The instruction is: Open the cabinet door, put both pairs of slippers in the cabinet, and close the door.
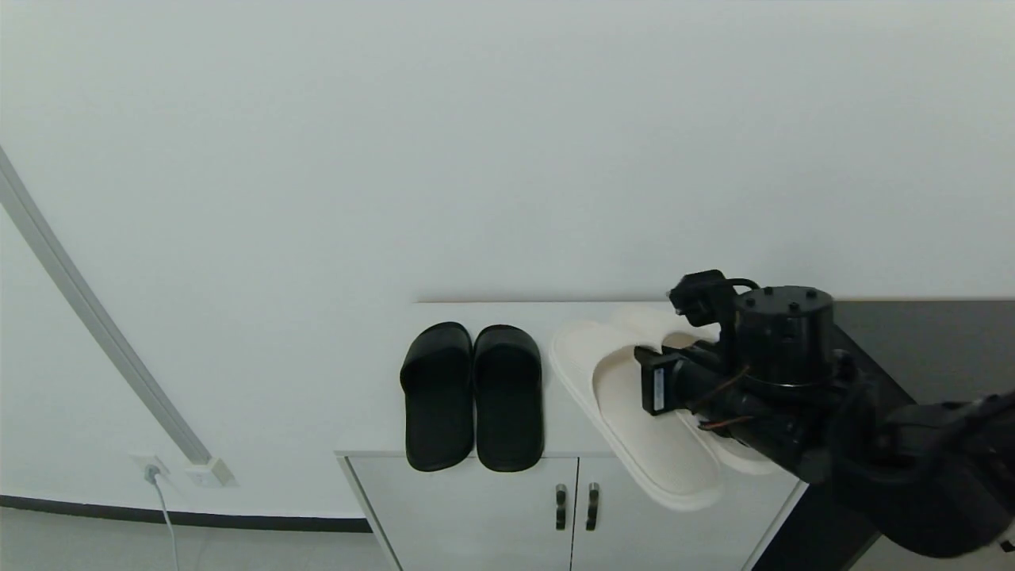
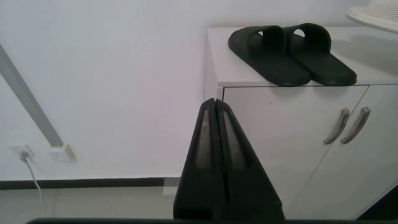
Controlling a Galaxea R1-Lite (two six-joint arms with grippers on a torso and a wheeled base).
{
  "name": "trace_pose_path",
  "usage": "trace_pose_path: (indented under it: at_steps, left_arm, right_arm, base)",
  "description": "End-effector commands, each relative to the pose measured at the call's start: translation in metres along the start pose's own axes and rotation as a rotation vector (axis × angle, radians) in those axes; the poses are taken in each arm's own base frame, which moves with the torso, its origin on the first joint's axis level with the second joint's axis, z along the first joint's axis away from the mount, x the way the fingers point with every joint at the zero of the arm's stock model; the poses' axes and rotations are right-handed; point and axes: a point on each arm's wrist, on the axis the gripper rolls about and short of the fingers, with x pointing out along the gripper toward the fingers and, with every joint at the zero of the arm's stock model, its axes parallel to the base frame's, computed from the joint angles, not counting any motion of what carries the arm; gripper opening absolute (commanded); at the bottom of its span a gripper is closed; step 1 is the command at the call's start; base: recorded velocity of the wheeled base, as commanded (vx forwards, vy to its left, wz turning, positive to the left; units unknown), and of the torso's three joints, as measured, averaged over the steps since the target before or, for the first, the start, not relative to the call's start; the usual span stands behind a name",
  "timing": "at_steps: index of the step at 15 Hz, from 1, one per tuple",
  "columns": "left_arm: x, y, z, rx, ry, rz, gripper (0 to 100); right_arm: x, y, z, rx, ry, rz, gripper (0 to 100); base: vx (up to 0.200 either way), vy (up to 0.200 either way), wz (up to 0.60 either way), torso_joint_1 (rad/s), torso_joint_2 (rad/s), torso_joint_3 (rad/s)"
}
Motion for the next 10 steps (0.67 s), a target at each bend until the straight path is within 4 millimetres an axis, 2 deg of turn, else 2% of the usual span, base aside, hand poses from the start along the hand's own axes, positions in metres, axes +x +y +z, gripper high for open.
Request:
trace_pose_path:
  at_steps: [1, 4, 6, 10]
  left_arm:
    - [0.000, 0.000, 0.000, 0.000, 0.001, 0.001, 0]
    - [0.000, 0.000, 0.000, -0.003, 0.001, 0.003, 0]
    - [0.000, 0.000, 0.000, -0.003, 0.001, 0.003, 0]
    - [0.000, 0.000, 0.000, -0.003, 0.001, 0.001, 0]
  right_arm:
    - [-0.066, -0.008, 0.011, -0.004, -0.034, 0.125, 0]
    - [-0.111, -0.007, 0.015, -0.036, 0.054, 0.289, 0]
    - [-0.118, -0.003, 0.014, -0.045, 0.073, 0.331, 0]
    - [-0.121, 0.002, 0.009, -0.059, 0.092, 0.353, 0]
  base:
    - [0.000, 0.000, 0.00, 0.000, 0.00, 0.000]
    - [0.000, 0.000, 0.00, 0.000, 0.00, 0.000]
    - [0.000, 0.000, 0.00, 0.000, 0.00, 0.000]
    - [0.000, 0.000, 0.00, 0.000, 0.00, 0.000]
